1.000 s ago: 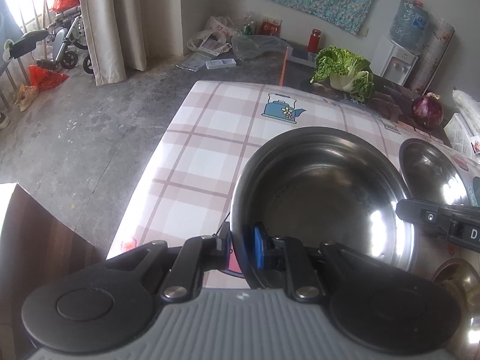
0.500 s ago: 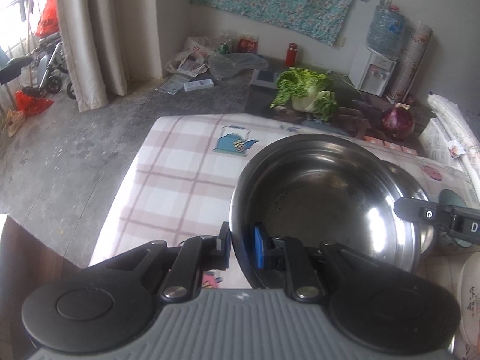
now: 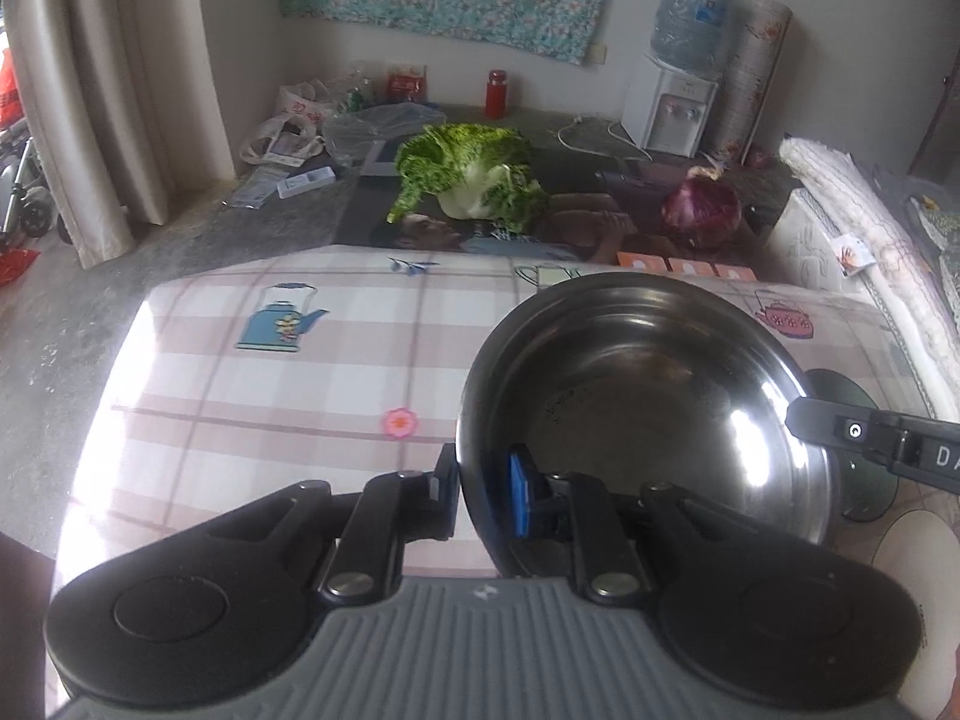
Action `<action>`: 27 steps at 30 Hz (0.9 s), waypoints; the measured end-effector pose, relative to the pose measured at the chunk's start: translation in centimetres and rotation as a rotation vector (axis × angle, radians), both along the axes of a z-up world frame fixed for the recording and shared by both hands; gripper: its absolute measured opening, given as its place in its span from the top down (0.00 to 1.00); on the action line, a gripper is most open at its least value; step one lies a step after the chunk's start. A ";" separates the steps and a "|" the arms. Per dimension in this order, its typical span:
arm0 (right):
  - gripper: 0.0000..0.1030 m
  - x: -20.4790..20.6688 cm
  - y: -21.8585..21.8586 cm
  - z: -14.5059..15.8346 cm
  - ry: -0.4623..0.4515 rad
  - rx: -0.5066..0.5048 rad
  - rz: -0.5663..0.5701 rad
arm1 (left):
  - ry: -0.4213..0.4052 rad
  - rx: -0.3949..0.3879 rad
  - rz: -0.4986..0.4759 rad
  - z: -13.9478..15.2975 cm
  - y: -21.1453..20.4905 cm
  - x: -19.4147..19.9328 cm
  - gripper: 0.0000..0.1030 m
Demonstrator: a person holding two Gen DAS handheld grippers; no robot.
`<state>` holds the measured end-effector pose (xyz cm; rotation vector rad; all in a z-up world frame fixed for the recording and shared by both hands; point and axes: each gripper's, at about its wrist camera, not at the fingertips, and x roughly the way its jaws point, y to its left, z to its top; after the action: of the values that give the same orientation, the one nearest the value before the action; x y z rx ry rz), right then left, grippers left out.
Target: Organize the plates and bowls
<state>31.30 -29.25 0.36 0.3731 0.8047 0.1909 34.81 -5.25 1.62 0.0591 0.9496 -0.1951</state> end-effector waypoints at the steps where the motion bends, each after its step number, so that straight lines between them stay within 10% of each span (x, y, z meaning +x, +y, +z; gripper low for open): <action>1: 0.91 0.2 -0.5 -0.4 0.008 -0.003 -0.008 | 0.005 0.006 -0.004 -0.4 -0.4 0.3 0.83; 13: 0.89 2.5 -1.2 -3.2 0.031 -0.072 -0.026 | 0.017 0.057 -0.012 -2.6 -2.4 1.3 0.80; 27: 0.63 1.6 -2.4 -1.1 -0.048 -0.057 -0.024 | -0.070 0.005 -0.107 1.5 -3.9 -2.5 0.37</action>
<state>32.88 -31.64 -0.72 0.3236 0.7568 0.1534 32.27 -9.18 3.13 0.1208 0.8777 -0.2882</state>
